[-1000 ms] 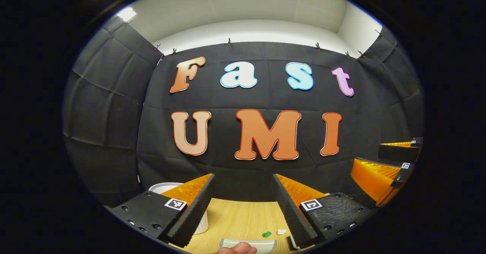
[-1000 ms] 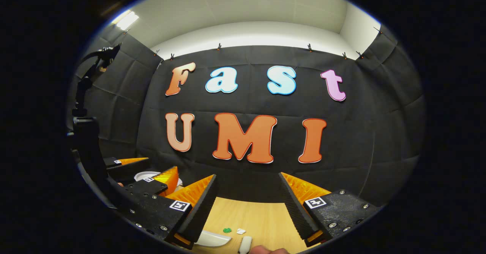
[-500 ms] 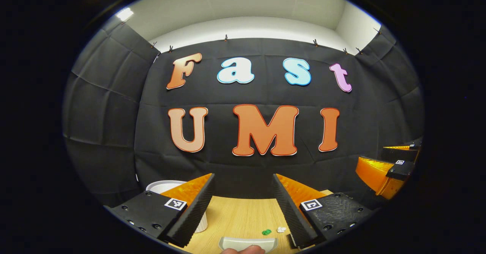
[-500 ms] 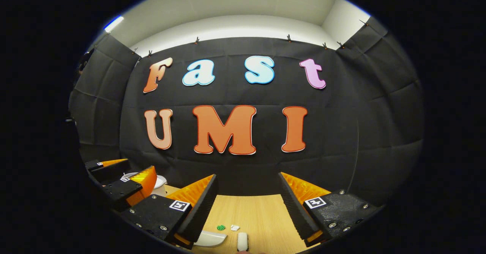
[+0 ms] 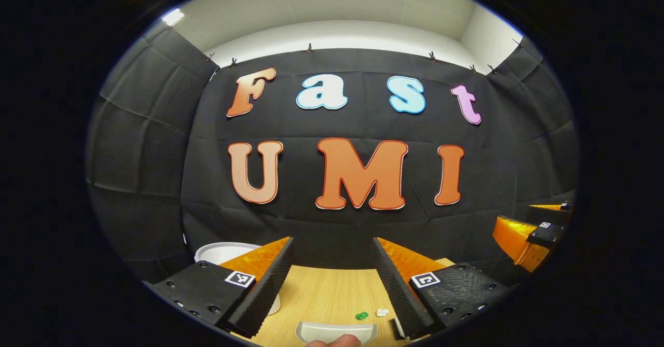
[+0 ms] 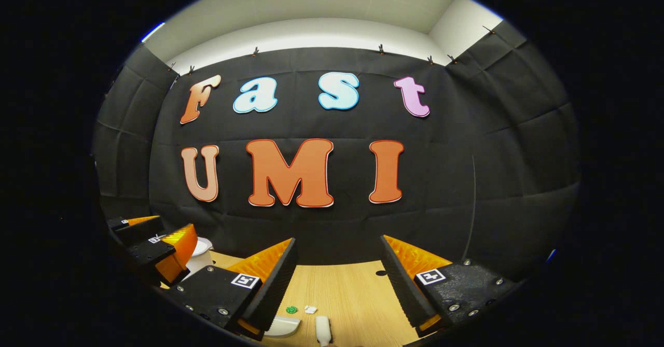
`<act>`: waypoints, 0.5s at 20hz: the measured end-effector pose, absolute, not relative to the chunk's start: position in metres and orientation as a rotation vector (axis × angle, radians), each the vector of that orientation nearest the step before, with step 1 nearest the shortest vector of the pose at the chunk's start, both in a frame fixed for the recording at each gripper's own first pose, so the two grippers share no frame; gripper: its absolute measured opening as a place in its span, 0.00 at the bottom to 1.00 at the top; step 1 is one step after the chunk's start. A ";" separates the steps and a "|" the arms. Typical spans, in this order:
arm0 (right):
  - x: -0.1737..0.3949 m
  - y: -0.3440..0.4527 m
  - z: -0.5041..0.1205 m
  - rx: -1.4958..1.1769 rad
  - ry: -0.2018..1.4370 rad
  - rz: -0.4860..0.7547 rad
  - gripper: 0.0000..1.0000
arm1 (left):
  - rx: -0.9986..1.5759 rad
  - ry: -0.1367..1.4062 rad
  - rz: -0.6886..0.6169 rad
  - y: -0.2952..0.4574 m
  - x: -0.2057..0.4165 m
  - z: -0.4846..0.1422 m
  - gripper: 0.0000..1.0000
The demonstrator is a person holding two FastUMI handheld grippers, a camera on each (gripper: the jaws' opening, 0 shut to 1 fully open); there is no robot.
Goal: Pick up the small broom and dustpan from the desktop, sweep the trash into the dustpan with the broom, and then empty the trash into the garbage bin.
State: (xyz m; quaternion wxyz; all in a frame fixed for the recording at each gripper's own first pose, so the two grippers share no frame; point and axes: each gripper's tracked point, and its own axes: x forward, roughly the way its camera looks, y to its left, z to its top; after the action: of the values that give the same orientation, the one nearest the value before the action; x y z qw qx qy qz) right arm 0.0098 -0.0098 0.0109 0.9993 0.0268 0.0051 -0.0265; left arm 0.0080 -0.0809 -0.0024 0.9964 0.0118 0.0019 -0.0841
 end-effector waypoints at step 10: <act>0.017 -0.009 -0.004 0.052 0.040 -0.048 0.94 | 0.025 0.023 -0.149 -0.068 0.015 -0.014 0.93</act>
State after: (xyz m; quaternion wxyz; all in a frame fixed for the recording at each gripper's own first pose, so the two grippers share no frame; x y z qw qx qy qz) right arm 0.0170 -0.0085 -0.0036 0.9992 0.0259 0.0200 -0.0239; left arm 0.0155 -0.0677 -0.0140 0.9971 0.0125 0.0116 -0.0745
